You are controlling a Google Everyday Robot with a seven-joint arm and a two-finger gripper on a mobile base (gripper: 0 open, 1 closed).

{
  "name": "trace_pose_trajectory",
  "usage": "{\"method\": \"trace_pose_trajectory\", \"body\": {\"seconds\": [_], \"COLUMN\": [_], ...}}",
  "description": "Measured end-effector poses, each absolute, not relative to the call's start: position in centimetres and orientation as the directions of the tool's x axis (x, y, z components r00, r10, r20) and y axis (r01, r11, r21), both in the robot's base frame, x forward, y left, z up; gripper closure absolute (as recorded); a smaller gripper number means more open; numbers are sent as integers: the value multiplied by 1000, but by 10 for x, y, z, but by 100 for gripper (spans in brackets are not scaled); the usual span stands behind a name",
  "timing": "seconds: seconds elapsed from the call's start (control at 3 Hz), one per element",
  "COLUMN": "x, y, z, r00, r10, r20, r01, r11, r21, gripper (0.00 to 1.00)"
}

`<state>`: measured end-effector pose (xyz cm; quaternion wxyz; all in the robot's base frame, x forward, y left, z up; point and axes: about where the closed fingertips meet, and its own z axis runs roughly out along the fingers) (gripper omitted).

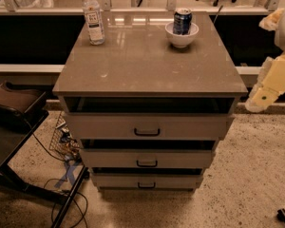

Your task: Pick pepsi can from white bowl and place on counter

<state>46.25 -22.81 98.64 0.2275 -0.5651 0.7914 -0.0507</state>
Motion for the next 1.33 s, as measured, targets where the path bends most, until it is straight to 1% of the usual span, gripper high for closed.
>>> {"method": "trace_pose_trajectory", "body": {"seconds": [0.33,0.67,1.0,1.33], "x": [499,535,574,603], "y": [-258,-278,-277,-267], "z": [981,974,974,979], "r00": [-341,-354,-304,-222], "r10": [-811,-685,-556,-454], "r20": [-475,-637,-774,-863], "r01": [-774,-684,-612,-555], "r11": [529,654,736,787], "r21": [-348,-323,-288,-271], "gripper": [0,0,0,0]}}
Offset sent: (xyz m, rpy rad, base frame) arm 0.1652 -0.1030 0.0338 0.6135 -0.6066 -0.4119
